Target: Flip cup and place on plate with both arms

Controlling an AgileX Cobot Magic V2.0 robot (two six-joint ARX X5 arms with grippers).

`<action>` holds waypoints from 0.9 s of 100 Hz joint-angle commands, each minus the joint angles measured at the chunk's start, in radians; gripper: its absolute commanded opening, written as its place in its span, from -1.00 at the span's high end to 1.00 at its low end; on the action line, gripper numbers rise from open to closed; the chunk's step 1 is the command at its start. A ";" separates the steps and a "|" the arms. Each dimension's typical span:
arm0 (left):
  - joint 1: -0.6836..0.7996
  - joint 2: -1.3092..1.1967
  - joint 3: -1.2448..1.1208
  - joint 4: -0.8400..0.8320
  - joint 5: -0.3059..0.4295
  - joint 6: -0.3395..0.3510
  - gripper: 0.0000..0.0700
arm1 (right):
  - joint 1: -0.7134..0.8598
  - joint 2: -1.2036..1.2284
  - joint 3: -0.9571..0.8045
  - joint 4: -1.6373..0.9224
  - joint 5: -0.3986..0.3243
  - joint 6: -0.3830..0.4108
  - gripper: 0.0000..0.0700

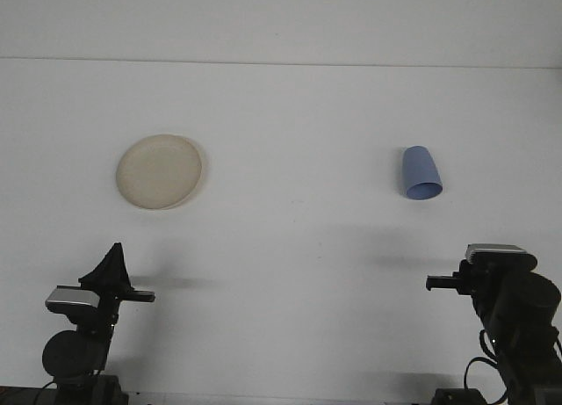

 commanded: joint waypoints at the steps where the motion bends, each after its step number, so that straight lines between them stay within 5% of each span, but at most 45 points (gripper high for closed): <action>1: 0.000 -0.001 -0.019 0.010 0.001 0.005 0.97 | 0.000 0.026 0.042 -0.023 -0.002 0.000 1.00; 39: 0.000 -0.001 -0.019 0.011 0.001 0.005 0.97 | 0.000 0.051 0.068 -0.075 0.000 0.005 0.96; 68: 0.000 -0.001 -0.019 0.010 0.001 0.005 0.97 | 0.000 0.051 0.068 -0.085 -0.001 0.015 -0.12; 90: 0.000 -0.001 -0.019 0.010 0.001 0.005 0.97 | 0.000 0.071 0.068 -0.069 -0.001 0.015 -0.19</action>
